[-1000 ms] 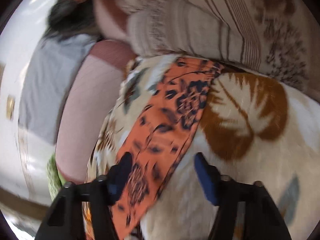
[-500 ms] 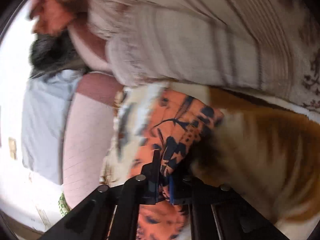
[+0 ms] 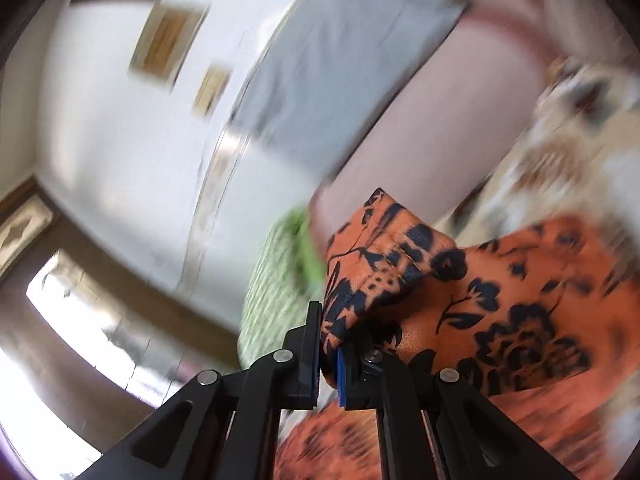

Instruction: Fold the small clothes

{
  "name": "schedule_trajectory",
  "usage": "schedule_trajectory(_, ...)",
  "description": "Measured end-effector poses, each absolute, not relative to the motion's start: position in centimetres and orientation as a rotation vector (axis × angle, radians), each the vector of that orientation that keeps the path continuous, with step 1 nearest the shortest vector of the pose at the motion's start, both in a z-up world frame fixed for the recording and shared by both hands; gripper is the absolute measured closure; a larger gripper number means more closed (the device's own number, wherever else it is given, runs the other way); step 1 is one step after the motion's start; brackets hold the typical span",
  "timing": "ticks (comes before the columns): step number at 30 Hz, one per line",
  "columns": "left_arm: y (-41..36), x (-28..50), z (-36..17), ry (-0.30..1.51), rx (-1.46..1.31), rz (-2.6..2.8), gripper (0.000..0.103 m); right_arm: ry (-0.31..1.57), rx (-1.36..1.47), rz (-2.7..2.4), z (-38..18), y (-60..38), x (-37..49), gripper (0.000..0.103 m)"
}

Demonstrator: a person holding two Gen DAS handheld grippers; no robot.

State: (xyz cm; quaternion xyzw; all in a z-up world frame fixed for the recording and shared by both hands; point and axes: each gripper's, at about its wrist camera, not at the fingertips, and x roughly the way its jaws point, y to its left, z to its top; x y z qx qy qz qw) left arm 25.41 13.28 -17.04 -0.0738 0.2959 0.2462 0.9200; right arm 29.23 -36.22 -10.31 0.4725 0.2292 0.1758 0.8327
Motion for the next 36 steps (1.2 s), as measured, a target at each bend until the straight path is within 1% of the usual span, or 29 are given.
schedule_trajectory(2,15.1,25.2,-16.8,0.611,-0.162,0.52,0.0,0.547,0.98,0.416,-11.4,-30.6,30.7,0.097)
schedule_trajectory(4,16.9,24.9,-17.0,0.628,-0.176,0.54,0.0,0.633,0.968,0.438,-13.7,-25.2,32.2,0.096)
schedule_trajectory(8,20.4,25.0,-17.7,0.677,-0.208,0.573,0.0,0.862,0.859,0.437,-19.2,-15.6,33.9,0.088)
schedule_trajectory(9,21.2,25.0,-17.8,0.683,-0.222,0.58,0.0,0.937,0.818,0.445,-20.8,-13.5,34.4,0.079)
schedule_trajectory(10,21.8,24.9,-17.9,0.685,-0.238,0.586,0.0,0.998,0.782,0.463,-22.1,-11.8,34.6,0.059)
schedule_trajectory(11,22.3,24.9,-17.9,0.684,-0.257,0.587,0.0,1.033,0.759,0.477,-22.9,-10.8,34.0,0.043)
schedule_trajectory(12,22.8,24.9,-18.0,0.682,-0.279,0.583,0.0,1.068,0.743,0.498,-23.4,-9.9,33.5,0.02)
schedule_trajectory(15,23.5,25.2,-18.1,0.683,-0.336,0.573,0.0,1.046,0.692,0.567,-22.7,-9.6,32.6,0.019)
schedule_trajectory(17,23.4,25.4,-18.2,0.683,-0.37,0.553,0.0,0.987,0.645,0.614,-21.6,-10.1,31.6,0.019)
schedule_trajectory(20,22.6,25.6,-18.3,0.689,-0.384,0.511,0.0,0.87,0.606,0.572,-18.9,-13.7,29.7,0.019)
schedule_trajectory(23,21.4,26.2,-18.4,0.719,-0.35,0.455,0.0,0.81,0.586,0.394,-17.6,-18.9,28.1,0.022)
schedule_trajectory(25,21.2,26.3,-18.5,0.731,-0.315,0.462,0.0,0.776,0.607,0.28,-17.6,-22.6,27.6,0.035)
schedule_trajectory(26,21.4,26.5,-18.6,0.741,-0.295,0.48,0.0,0.779,0.634,0.222,-18.2,-24.5,27.7,0.036)
schedule_trajectory(28,22.5,26.4,-19.0,0.76,-0.299,0.514,0.0,0.807,0.683,0.184,-19.9,-26.5,28.3,0.045)
schedule_trajectory(30,24.7,25.9,-19.6,0.776,-0.357,0.566,0.0,0.902,0.665,0.071,-23.1,-27.7,30.0,0.046)
schedule_trajectory(31,25.8,25.5,-19.9,0.784,-0.391,0.594,0.0,0.989,0.658,0.014,-24.7,-28.1,31.6,0.053)
schedule_trajectory(32,27.1,25.1,-20.3,0.793,-0.428,0.625,0.0,1.064,0.68,-0.025,-26.5,-28.4,32.3,0.055)
schedule_trajectory(36,32.4,22.8,-21.9,0.827,-0.609,0.729,0.0,0.978,0.639,0.08,-22.9,-26.4,32.3,0.056)
